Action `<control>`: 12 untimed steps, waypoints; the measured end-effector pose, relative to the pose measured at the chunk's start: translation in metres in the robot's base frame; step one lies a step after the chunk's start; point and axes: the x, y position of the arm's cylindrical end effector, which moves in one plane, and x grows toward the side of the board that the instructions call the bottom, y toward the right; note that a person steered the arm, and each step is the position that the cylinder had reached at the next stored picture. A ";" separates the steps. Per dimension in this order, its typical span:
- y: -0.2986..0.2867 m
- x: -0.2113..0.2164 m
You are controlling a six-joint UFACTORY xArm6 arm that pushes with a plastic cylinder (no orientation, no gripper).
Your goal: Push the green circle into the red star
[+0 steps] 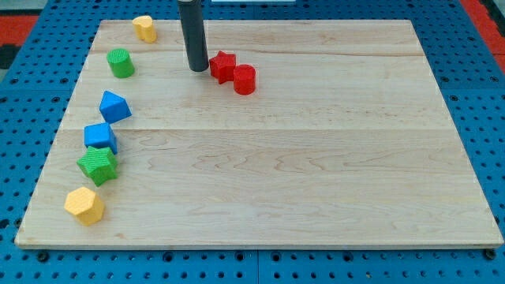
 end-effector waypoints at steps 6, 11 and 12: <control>0.033 0.127; 0.027 0.076; 0.012 0.040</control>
